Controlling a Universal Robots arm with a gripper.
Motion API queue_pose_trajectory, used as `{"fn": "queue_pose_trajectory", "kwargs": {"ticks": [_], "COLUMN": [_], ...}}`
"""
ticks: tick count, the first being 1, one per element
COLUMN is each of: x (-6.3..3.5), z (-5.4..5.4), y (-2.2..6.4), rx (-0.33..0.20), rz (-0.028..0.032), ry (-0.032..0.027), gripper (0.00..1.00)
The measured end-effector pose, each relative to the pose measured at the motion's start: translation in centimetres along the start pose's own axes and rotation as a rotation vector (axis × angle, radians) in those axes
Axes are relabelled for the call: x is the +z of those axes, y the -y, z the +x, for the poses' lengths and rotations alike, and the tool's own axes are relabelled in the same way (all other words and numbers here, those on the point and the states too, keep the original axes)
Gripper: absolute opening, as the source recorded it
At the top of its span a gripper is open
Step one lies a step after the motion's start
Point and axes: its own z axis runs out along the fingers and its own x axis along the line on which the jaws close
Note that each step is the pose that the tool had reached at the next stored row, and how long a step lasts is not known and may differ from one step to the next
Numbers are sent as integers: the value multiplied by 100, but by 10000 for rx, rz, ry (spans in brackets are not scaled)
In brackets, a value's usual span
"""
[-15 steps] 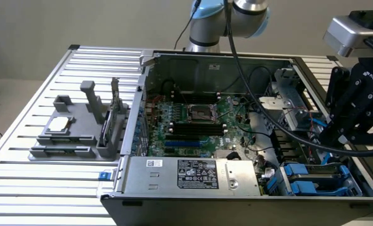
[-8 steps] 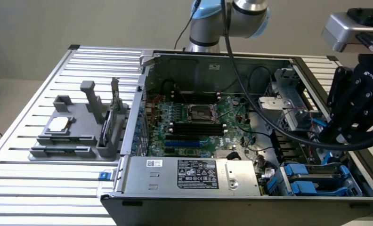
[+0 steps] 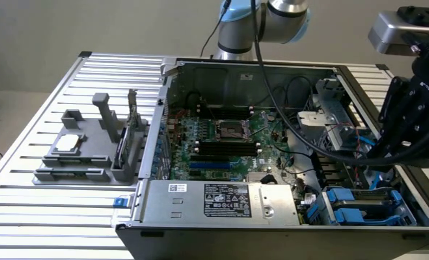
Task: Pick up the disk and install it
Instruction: 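Insert the first disk wire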
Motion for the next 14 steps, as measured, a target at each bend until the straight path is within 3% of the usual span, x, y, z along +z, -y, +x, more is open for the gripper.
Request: {"fn": "queue_pose_trajectory", "kwargs": {"ticks": [14], "x": [0], "z": [0], "y": [0], "rx": [2089], "rz": [-68], "ry": [61], "gripper": [25]}}
